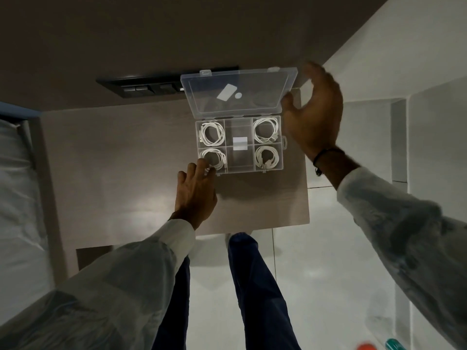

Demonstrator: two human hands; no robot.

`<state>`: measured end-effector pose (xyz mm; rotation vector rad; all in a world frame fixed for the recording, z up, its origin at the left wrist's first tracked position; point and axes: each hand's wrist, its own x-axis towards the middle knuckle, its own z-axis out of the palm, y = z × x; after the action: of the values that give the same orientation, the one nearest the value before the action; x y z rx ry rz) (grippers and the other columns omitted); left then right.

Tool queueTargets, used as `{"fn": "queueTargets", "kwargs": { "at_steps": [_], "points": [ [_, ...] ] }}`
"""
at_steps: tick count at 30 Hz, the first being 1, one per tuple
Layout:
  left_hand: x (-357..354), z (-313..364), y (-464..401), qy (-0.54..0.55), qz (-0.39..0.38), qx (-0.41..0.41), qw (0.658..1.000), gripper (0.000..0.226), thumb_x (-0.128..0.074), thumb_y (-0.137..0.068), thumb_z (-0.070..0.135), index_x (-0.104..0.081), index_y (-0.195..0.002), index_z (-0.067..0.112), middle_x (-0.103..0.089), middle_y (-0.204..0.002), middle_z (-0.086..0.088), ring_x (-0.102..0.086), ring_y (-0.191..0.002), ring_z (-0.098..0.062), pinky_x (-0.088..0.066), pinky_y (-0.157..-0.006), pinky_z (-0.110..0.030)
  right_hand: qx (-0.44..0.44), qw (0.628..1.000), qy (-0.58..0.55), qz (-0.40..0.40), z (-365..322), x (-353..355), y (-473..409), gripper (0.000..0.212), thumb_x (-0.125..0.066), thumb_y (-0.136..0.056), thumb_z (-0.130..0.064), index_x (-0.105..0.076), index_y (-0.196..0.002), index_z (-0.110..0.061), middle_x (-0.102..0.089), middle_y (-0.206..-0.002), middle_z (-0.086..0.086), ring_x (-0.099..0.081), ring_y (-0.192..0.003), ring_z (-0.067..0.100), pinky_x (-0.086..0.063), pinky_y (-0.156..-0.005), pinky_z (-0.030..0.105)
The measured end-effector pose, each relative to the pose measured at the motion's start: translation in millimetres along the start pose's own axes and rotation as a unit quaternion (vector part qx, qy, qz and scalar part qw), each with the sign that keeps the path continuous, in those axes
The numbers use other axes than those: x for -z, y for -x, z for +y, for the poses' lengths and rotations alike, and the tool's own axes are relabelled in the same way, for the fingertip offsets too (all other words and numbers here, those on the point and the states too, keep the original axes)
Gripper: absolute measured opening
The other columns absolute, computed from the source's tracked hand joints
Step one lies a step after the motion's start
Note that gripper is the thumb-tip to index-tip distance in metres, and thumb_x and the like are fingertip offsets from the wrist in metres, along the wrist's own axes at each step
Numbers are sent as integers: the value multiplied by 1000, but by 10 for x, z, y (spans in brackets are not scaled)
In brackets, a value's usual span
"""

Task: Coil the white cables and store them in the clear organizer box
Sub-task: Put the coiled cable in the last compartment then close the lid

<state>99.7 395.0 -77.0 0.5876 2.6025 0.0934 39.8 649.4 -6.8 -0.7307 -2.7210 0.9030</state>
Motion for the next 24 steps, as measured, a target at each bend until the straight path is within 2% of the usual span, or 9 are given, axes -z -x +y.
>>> {"fn": "queueTargets", "kwargs": {
  "at_steps": [5,7,11,14,16,18,21,22,24],
  "points": [
    [-26,1,92,13,-2,10,1000,53,-61,-89,12,-51,-142,11,-48,-139,-17,-51,-117,-34,-48,-91,-42,24,992,39,-121,-84,-1,-154,54,-61,-93,-24,-49,-145,-14,-50,-150,5,-54,-132,25,-47,-110,37],
    [-28,7,108,31,11,22,999,54,-62,-89,10,-53,-142,11,-50,-135,-20,-52,-116,-37,-49,-91,-43,41,994,24,-99,-49,24,-101,43,-59,-92,-23,-58,-133,-11,-59,-138,8,-63,-116,25,-53,-98,30],
    [-53,24,138,104,35,62,992,55,-64,-89,4,-56,-142,12,-52,-130,-22,-52,-113,-40,-50,-89,-44,92,993,-1,-74,120,67,168,27,-55,-91,-20,-74,-102,-4,-74,-102,13,-68,-95,28,-55,-89,39],
    [-85,25,180,165,60,82,981,53,-66,-87,1,-60,-139,12,-52,-134,-21,-51,-116,-40,-51,-91,-45,111,979,51,-161,350,61,498,28,-57,-91,-22,-74,-107,-6,-75,-107,12,-67,-100,27,-47,-96,27],
    [-127,5,223,200,85,77,973,48,-68,-85,-3,-64,-131,8,-56,-134,-21,-53,-116,-42,-53,-91,-47,108,962,90,-235,529,13,711,31,-65,-90,-24,-71,-115,-7,-74,-113,12,-68,-104,28,-49,-96,29],
    [-190,-35,255,261,103,111,953,39,-66,-87,-4,-66,-124,8,-60,-132,-16,-57,-117,-37,-54,-97,-44,90,948,108,-286,660,-67,870,35,-70,-89,-23,-70,-119,-6,-71,-119,14,-67,-108,30,-54,-97,35],
    [-175,-74,268,394,129,241,877,28,-62,-93,2,-66,-121,8,-67,-124,-9,-65,-111,-27,-57,-96,-31,99,939,142,-298,756,-196,978,34,-73,-89,-22,-71,-119,-5,-66,-126,16,-63,-115,34,-54,-100,42],
    [-148,-74,269,384,145,244,879,28,-61,-94,5,-64,-122,8,-66,-125,-9,-65,-112,-27,-54,-94,-25,102,938,154,-294,763,-231,979,33,-73,-89,-22,-72,-118,-5,-65,-126,15,-62,-116,35,-53,-100,43],
    [-102,-66,244,277,164,154,934,38,-60,-96,7,-57,-133,5,-58,-139,-14,-57,-127,-31,-45,-103,-23,93,939,168,-286,747,-277,955,35,-77,-87,-23,-71,-116,-4,-64,-125,16,-59,-117,38,-51,-101,46]
  ]
}}
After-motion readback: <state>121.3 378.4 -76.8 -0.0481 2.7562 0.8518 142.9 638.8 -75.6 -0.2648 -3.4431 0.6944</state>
